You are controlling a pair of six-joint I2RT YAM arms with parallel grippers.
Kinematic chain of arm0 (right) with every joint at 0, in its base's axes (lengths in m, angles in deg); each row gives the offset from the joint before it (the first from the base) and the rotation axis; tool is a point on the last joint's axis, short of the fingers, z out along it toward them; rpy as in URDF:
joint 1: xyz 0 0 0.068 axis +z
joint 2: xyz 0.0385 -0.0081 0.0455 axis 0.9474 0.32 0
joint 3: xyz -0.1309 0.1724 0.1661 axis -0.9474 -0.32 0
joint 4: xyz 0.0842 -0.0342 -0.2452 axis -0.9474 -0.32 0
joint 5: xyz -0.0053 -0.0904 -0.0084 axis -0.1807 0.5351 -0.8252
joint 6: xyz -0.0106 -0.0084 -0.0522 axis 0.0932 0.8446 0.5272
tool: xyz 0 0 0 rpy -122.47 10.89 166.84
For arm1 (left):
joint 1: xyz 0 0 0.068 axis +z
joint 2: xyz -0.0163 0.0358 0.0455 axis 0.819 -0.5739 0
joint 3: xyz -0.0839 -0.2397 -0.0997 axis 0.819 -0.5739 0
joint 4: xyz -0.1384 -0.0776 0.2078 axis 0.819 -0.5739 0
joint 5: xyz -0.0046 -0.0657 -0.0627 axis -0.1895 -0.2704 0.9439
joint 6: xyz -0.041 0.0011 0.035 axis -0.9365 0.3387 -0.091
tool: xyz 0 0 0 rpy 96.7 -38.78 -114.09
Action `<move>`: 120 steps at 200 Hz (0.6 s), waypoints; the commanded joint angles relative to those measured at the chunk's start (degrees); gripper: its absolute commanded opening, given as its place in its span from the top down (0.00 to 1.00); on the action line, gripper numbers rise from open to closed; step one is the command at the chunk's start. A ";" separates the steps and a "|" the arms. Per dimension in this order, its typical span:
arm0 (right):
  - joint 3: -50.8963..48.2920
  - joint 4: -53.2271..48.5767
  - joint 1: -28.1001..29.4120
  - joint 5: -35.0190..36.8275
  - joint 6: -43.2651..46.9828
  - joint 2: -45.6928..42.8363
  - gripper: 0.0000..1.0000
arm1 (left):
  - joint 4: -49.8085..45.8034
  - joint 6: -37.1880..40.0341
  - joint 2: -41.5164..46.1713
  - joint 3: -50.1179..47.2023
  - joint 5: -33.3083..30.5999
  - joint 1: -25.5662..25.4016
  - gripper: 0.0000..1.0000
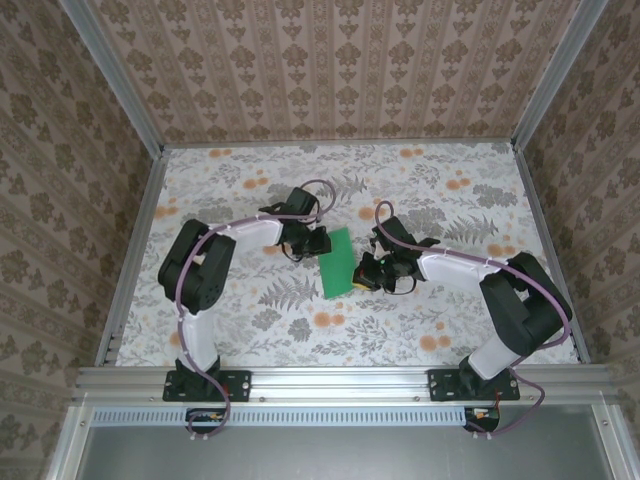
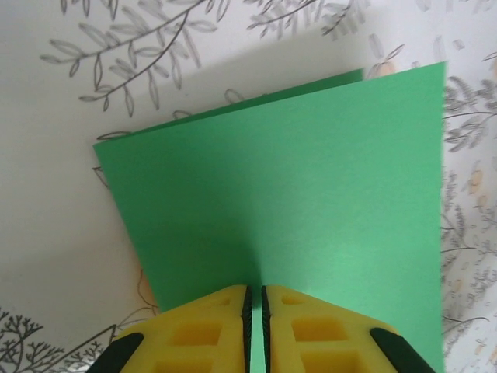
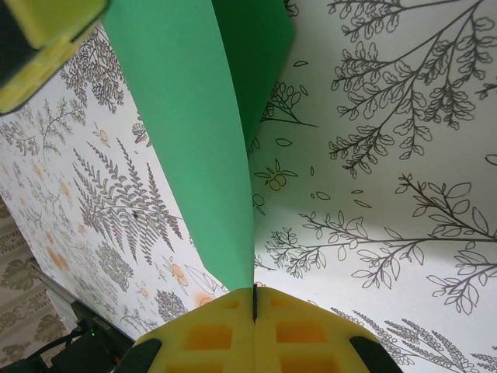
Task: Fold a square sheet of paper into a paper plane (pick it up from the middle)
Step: Third fold the triangle at the center of the table.
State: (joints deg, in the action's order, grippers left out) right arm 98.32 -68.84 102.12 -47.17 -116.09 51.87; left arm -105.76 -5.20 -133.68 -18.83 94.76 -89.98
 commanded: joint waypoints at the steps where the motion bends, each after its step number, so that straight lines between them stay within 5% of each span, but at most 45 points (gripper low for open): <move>1: 1.85 -0.57 0.06 -0.63 -0.44 0.44 0.98 | -2.00 1.45 -1.79 0.20 -0.44 -0.55 0.85; 120: 10.36 5.54 1.70 0.00 -1.14 11.44 0.98 | -3.52 1.87 -3.57 0.73 -1.59 -0.94 0.87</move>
State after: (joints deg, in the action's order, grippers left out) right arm 107.04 -65.13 103.54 -47.19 -116.20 61.46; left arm -106.35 -5.03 -134.88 -18.74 94.59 -90.31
